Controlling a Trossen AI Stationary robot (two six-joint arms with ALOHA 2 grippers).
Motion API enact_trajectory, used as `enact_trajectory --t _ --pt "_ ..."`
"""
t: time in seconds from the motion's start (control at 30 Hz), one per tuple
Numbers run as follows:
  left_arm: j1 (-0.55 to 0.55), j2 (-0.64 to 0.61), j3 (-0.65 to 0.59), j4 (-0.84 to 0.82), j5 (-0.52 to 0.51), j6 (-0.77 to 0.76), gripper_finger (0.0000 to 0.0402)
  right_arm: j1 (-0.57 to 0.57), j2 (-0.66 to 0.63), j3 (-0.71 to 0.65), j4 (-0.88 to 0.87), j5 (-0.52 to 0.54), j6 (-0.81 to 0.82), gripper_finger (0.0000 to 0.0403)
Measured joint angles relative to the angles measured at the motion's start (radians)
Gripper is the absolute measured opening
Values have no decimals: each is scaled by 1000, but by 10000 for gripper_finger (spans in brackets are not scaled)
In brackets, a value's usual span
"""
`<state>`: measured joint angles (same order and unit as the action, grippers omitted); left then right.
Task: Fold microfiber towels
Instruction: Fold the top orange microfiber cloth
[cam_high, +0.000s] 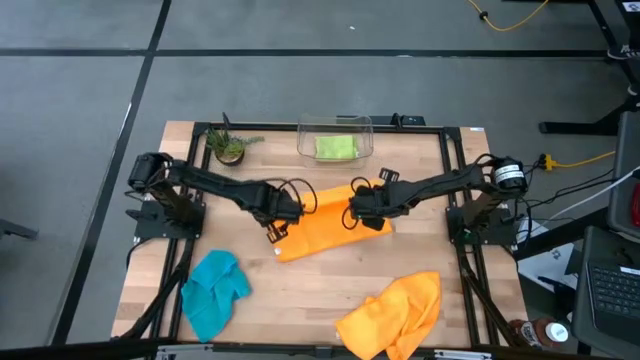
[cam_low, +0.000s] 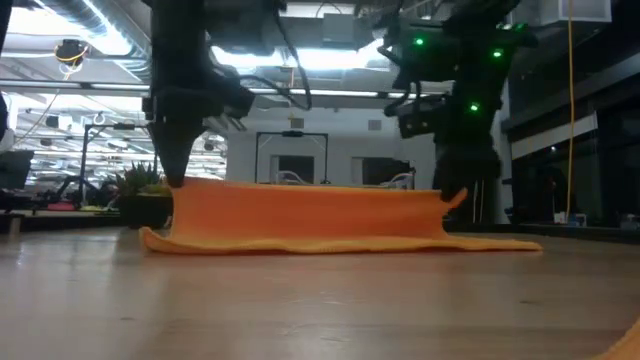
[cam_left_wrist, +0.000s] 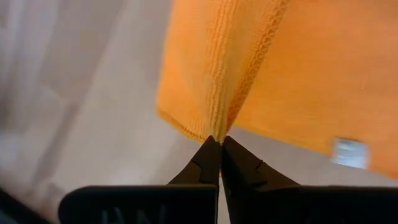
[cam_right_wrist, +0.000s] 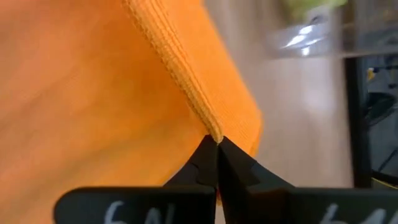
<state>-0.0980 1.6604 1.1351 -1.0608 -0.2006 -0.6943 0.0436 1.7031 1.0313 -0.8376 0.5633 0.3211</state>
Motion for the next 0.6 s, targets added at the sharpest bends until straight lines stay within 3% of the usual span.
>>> enact_trajectory --t 0.37,0.6 --pt "-150 27 -1 145 38 -142 0 132 0 -4 -59 -174 86 2" --pt "-197 110 -1 197 77 -168 0 194 -1 -4 -58 -192 122 2"
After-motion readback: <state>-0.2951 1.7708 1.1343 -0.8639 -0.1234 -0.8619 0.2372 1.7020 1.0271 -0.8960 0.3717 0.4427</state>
